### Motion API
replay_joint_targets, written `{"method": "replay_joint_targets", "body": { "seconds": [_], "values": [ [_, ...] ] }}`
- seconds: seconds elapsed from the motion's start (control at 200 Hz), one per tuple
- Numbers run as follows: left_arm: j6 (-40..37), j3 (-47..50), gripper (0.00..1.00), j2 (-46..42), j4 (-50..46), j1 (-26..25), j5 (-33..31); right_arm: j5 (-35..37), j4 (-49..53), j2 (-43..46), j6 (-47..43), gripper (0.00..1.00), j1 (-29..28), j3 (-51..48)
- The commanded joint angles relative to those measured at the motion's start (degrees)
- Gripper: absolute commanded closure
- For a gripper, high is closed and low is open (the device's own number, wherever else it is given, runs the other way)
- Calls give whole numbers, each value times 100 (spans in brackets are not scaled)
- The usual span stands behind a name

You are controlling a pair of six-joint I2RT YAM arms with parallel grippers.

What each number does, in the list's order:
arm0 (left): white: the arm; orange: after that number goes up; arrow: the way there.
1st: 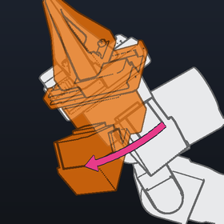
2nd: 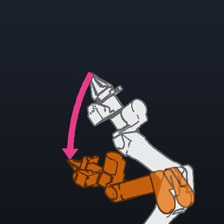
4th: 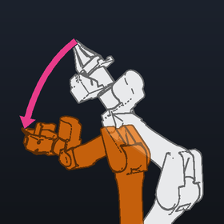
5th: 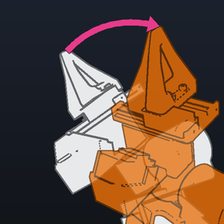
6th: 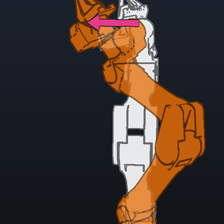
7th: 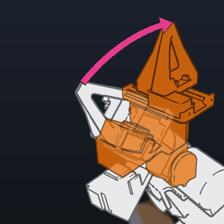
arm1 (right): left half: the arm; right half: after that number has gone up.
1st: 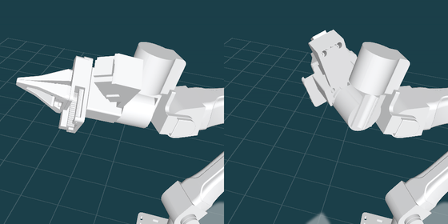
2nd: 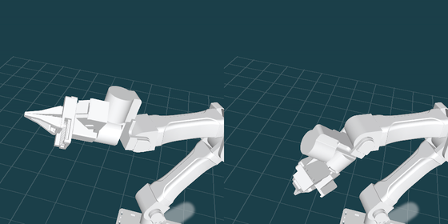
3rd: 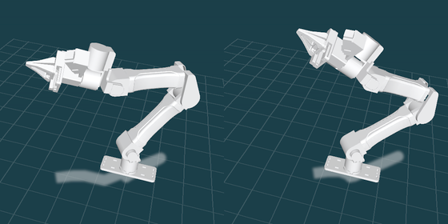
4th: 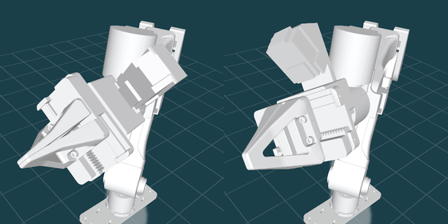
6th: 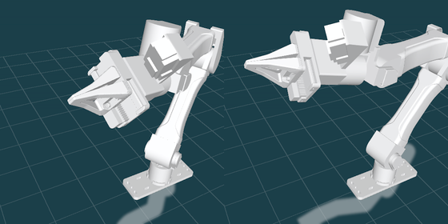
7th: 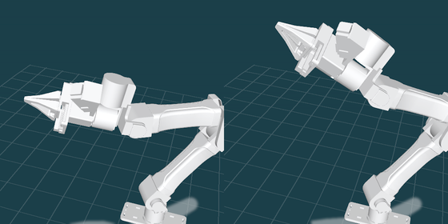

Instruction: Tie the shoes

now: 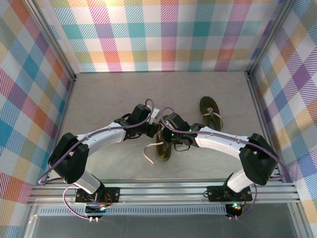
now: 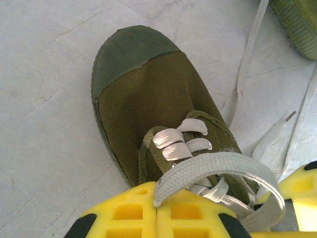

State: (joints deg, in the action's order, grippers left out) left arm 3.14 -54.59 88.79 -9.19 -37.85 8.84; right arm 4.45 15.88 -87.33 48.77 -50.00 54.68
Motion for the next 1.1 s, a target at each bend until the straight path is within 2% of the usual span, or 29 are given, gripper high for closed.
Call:
{"method": "replay_joint_targets", "body": {
  "seconds": [0.0, 0.22, 0.4, 0.815, 0.95, 1.095],
  "values": [
    [-120, -96, 100, -99, -176, -77, -154, 7, 14, -73, 83, 76, -2, 194],
    [-76, -97, 100, -115, -221, -82, -403, 39, 10, 80, 74, 87, -2, 119],
    [-24, -139, 100, -109, -319, -82, -727, 27, 106, 314, 1, 91, -6, 2],
    [62, -149, 100, -125, -399, -83, -1072, 213, 633, 506, -287, 92, -1, -43],
    [73, -136, 100, -167, -421, -80, -1170, 466, 1013, 349, -392, 91, -1, 98],
    [73, -143, 100, -161, -425, -80, -1084, 355, 1094, 47, -466, 88, -4, 257]
  ]
}}
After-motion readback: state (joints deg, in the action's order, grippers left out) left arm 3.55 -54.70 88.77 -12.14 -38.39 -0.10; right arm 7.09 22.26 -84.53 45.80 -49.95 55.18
